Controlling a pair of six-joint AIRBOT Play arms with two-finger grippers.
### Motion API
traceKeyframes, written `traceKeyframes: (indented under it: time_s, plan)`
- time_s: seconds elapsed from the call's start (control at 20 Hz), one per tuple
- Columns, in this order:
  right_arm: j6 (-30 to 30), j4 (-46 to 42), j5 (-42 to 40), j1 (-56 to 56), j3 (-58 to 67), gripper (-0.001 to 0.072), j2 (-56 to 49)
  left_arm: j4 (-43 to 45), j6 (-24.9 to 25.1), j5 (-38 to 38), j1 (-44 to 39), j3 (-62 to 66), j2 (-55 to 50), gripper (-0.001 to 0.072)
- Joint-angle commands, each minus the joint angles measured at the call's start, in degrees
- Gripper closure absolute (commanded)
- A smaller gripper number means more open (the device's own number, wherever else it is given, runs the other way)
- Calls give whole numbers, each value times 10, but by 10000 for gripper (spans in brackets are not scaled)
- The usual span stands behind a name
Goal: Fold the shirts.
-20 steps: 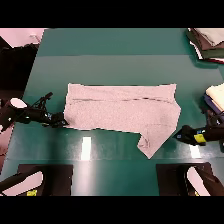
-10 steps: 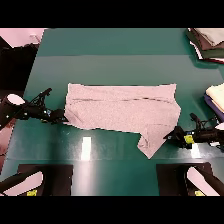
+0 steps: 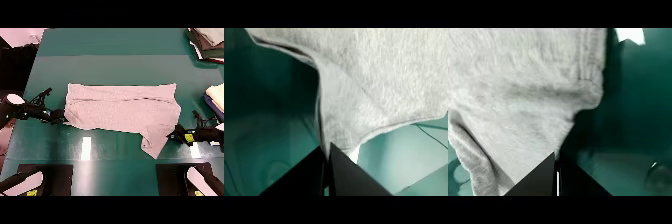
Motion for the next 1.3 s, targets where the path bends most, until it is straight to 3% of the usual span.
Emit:
traceKeyframes:
  time_s: [0.0, 0.15, 0.45, 0.65, 0.9, 1.1, 1.25]
  plan:
    - [16, -50, 100, 0, 45, 699, 78, 14, -2, -31, 0, 2, 36, 687]
    - [49, -91, 160, 1, 113, 699, 149, 19, -17, -42, 0, 2, 130, 687]
    - [56, -90, 143, 1, 203, 699, 185, 15, -21, -44, 0, 7, 199, 686]
    - [50, -75, 108, 11, 236, 699, 105, 10, -19, 37, 0, 7, 196, 686]
    - [49, -80, 17, 101, 305, 699, -21, -5, -13, 104, 0, 7, 132, 685]
    - [60, -80, -17, 142, 368, 699, -123, -70, 38, 166, 0, 7, 66, 685]
    - [60, -80, -25, 160, 412, 699, -187, -79, 46, 202, 0, 14, 23, 685]
